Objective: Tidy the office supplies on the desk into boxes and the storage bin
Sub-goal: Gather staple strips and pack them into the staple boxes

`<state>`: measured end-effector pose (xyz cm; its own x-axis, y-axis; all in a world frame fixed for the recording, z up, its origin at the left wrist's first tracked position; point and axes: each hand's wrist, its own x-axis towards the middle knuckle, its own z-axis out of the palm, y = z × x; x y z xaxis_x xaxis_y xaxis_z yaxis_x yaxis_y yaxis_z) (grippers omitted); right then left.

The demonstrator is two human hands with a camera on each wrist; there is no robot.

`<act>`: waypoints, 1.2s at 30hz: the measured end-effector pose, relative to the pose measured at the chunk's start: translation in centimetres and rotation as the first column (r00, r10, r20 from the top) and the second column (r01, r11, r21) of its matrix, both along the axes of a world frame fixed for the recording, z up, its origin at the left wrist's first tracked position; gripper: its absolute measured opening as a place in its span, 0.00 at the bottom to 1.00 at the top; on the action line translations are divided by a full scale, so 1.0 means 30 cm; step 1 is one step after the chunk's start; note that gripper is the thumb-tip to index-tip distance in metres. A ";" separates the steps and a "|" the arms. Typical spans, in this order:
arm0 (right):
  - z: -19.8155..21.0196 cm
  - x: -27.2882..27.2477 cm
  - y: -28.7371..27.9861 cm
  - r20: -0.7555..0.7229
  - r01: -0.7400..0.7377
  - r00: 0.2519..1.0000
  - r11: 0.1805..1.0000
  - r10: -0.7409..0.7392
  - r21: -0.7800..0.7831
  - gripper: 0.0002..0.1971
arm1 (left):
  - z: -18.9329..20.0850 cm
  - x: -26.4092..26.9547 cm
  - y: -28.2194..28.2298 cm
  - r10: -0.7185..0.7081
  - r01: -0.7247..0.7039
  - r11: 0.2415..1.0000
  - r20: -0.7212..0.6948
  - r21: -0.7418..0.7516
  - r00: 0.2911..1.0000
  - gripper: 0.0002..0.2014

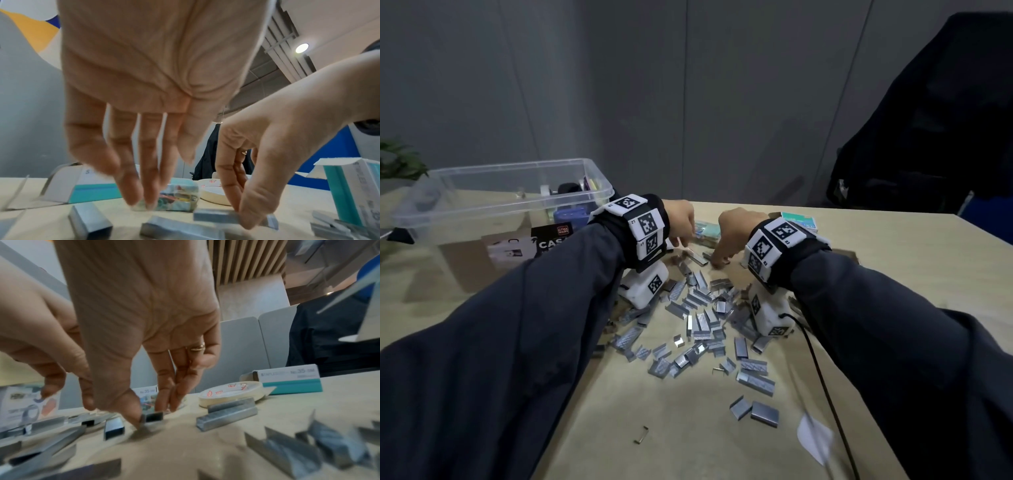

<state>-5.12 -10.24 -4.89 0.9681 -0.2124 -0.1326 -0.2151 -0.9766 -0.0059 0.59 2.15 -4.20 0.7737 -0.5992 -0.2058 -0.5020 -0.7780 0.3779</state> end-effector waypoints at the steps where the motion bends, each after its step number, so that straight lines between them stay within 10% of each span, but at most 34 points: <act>1: 0.009 -0.006 0.001 0.027 -0.005 1.000 1.000 0.005 0.004 0.18 | 0.000 0.002 -0.001 0.039 -0.040 0.998 -0.012 -0.044 0.999 0.13; 8: 0.067 -0.057 -0.012 0.187 -0.100 0.981 0.963 0.054 0.250 0.08 | 0.045 -0.040 -0.001 0.102 -0.205 0.936 -0.338 -0.287 0.936 0.14; 19: 0.185 -0.277 -0.233 0.501 -0.174 0.864 0.913 -0.038 0.369 0.08 | 0.101 -0.155 -0.140 -0.109 -0.480 0.570 -0.640 -0.667 0.760 0.08; 27: 0.220 -0.444 -0.394 0.365 -0.008 0.928 0.979 -0.070 0.206 0.05 | 0.044 -0.269 -0.345 -0.222 0.006 0.727 -0.227 -0.686 0.948 0.15; 31: 0.207 -0.477 -0.412 0.291 0.057 0.953 0.994 -0.082 0.094 0.08 | 0.034 -0.289 -0.376 -0.296 0.239 0.855 -0.054 -0.461 0.954 0.30; 36: 0.157 -0.466 -0.402 0.274 0.116 0.955 0.993 -0.116 0.018 0.09 | 0.023 -0.310 -0.396 -0.295 0.292 0.885 0.049 -0.364 0.954 0.23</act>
